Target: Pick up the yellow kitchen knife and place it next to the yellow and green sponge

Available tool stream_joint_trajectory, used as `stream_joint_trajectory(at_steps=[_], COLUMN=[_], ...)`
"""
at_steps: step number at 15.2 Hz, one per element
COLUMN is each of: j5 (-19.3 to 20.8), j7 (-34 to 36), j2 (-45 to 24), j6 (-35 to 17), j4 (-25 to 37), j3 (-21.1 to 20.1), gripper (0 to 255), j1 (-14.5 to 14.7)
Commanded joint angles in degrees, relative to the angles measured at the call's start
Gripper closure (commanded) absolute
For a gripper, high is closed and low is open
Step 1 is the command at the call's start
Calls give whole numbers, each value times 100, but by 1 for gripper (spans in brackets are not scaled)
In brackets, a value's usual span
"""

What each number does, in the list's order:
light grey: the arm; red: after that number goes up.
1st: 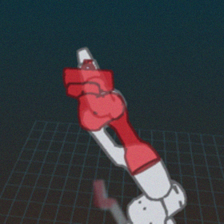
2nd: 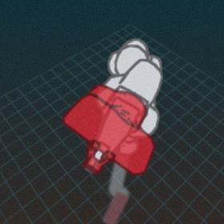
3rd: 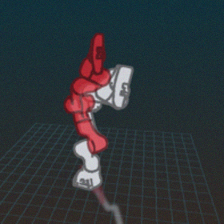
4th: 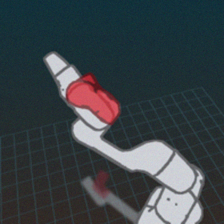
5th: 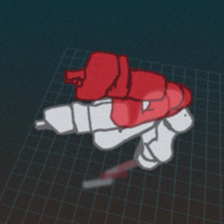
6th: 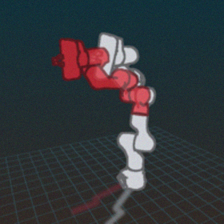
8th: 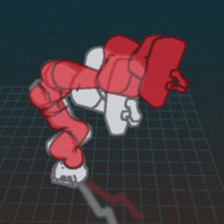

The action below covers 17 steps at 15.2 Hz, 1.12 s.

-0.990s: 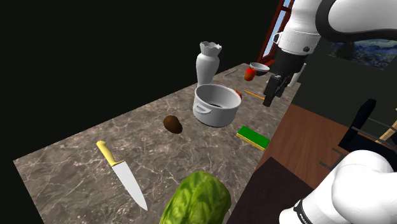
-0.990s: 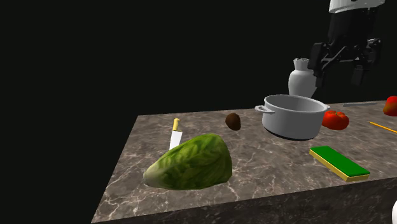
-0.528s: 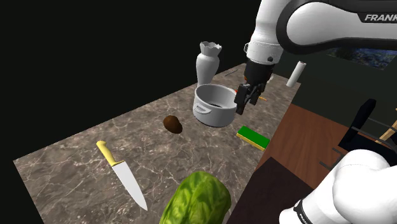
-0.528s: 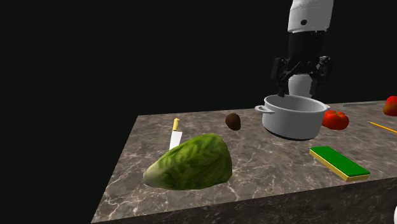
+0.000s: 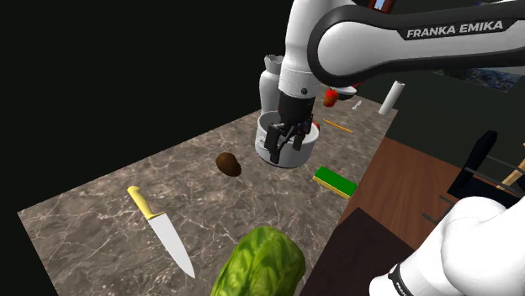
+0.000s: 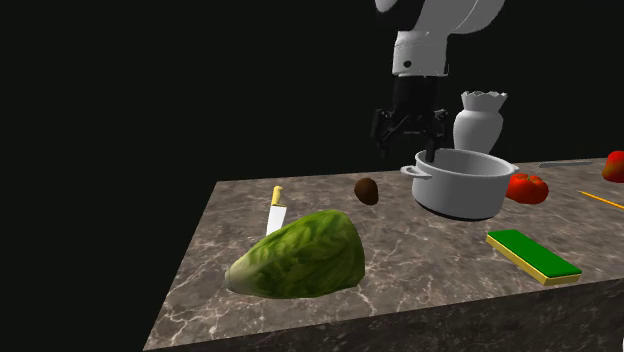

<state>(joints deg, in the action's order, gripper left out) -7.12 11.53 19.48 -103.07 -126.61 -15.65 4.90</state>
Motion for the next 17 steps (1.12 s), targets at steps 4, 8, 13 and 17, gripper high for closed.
stream_joint_trajectory(at_steps=[4,8,13,17], j5=[-34,51,264,474], j7=[430,799,1258,1594], j2=[-971,-1792,-2867,-3760], j6=[-422,-636,-783,-786], j4=[508,1080,1956,2807], j3=[-325,-543,-727,-794], gripper=[0,0,0,0], j1=[116,241,476,744])
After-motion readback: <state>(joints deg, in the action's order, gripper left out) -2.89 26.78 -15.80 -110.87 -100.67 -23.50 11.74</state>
